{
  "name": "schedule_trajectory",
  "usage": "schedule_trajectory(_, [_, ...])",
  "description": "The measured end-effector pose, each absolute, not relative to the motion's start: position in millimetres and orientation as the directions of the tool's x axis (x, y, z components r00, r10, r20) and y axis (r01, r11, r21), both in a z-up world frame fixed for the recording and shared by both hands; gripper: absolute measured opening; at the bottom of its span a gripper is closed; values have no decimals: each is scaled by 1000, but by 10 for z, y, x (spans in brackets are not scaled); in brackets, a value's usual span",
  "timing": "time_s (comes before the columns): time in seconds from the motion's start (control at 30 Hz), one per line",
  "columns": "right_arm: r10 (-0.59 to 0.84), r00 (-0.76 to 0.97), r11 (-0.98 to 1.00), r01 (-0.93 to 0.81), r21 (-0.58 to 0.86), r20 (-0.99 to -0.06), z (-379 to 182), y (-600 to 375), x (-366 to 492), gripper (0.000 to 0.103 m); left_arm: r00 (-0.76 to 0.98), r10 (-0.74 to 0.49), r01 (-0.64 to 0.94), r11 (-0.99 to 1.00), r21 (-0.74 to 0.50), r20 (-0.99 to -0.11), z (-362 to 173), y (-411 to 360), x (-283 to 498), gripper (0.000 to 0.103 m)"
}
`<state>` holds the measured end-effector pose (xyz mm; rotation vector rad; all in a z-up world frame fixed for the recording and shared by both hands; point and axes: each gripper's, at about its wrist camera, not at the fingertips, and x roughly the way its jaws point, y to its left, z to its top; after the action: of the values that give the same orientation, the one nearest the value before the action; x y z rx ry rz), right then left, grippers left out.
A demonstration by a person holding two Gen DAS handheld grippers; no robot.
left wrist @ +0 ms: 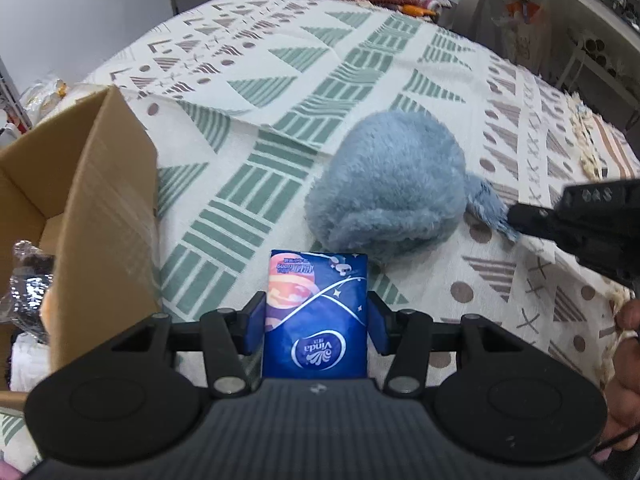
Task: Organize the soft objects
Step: 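Close the right tool on the small blue plush while the left tool lifts the tissue pack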
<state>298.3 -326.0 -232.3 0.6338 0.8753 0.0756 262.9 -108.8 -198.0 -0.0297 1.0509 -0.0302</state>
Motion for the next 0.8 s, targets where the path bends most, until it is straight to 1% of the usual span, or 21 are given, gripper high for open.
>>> schedule_trajectory(0.13, [295,668,825,184,535,-684,-2213,-3245,2858,2,526,-46,6,999,-51,-849,-1858,-1063,2574,50])
schedule_trajectory(0.3, [276,706,843,148,518,-652,-2017,-3222,2654,2,552,-46,-23,997,-71,-832,-1689,-970,2485,50])
schedule_trajectory(0.5, [238,728,861,148,487,-643,-1846,-3249,2464,2,584,-53,-50,994,-102,-810,-1485,-826,2354,50])
schedule_trajectory(0.8, [224,778,877,101,470,-587,-1476,-3196,2245,2,631,-116,-14,987,-160,-767,-1242,-722,2227,50])
